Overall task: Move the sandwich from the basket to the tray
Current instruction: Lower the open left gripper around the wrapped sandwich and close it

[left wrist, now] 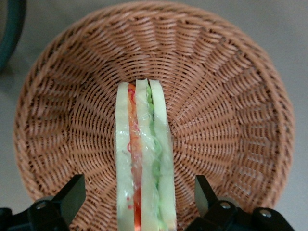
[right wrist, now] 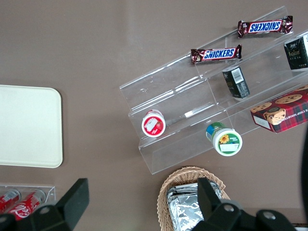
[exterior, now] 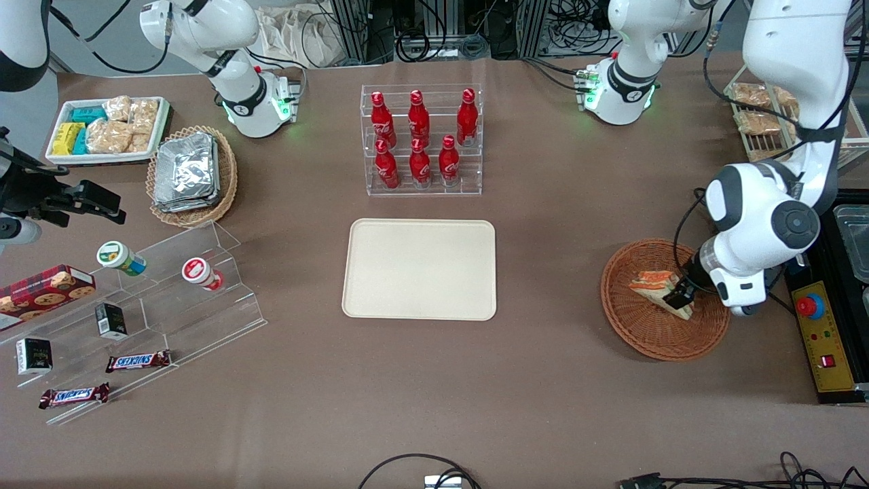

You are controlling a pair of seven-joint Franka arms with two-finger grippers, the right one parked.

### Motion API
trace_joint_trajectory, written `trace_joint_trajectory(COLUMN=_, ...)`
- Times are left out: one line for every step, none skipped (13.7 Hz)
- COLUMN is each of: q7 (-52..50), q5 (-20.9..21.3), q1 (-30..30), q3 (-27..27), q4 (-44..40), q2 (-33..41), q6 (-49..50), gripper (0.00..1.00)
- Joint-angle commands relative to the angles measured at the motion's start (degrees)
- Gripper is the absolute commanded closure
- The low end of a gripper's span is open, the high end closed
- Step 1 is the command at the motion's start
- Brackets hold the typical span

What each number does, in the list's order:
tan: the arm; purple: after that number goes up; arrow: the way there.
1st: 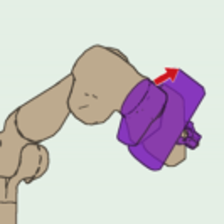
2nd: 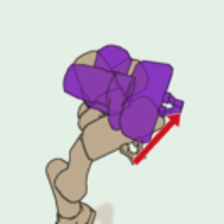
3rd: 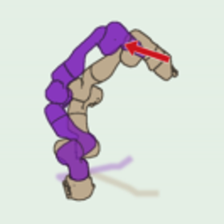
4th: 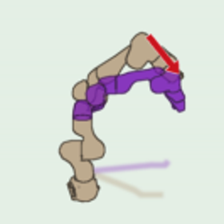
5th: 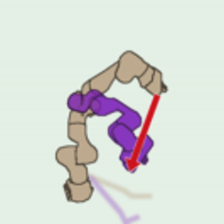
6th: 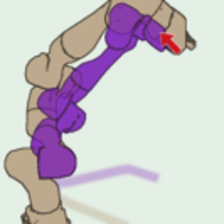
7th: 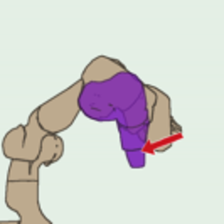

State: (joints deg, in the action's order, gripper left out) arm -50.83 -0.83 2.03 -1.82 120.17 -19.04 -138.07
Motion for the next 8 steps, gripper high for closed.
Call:
trace_joint_trajectory(q7=-1.6, q5=1.2, q1=-0.6, q3=0.3, q4=2.2, q2=-0.6, q6=-3.6, gripper=0.00)
trace_joint_trajectory(q7=-1.6, q5=1.2, q1=-0.7, q3=0.2, q4=2.2, q2=-0.8, q6=-3.9, gripper=0.00)
trace_joint_trajectory(q7=-1.9, q5=1.2, q1=-1.3, q3=0.2, q4=2.2, q2=-1.0, q6=-4.0, gripper=0.10)
trace_joint_trajectory(q7=-3.0, q5=1.2, q1=-1.5, q3=0.2, q4=2.2, q2=-1.0, q6=-4.0, gripper=0.48)
trace_joint_trajectory(q7=-3.1, q5=1.2, q1=-1.5, q3=0.2, q4=2.2, q2=-1.0, q6=-3.9, gripper=0.89)
trace_joint_trajectory(q7=-3.2, q5=1.3, q1=-1.6, q3=0.2, q4=2.1, q2=-1.0, q6=-4.0, gripper=1.00)
trace_joint_trajectory(q7=-3.2, q5=2.3, q1=-1.6, q3=0.2, q4=2.1, q2=-1.1, q6=-4.0, gripper=1.00)
trace_joint_trajectory(q7=-3.3, q5=2.7, q1=-1.6, q3=0.2, q4=2.1, q2=-1.2, q6=-4.0, gripper=1.00)
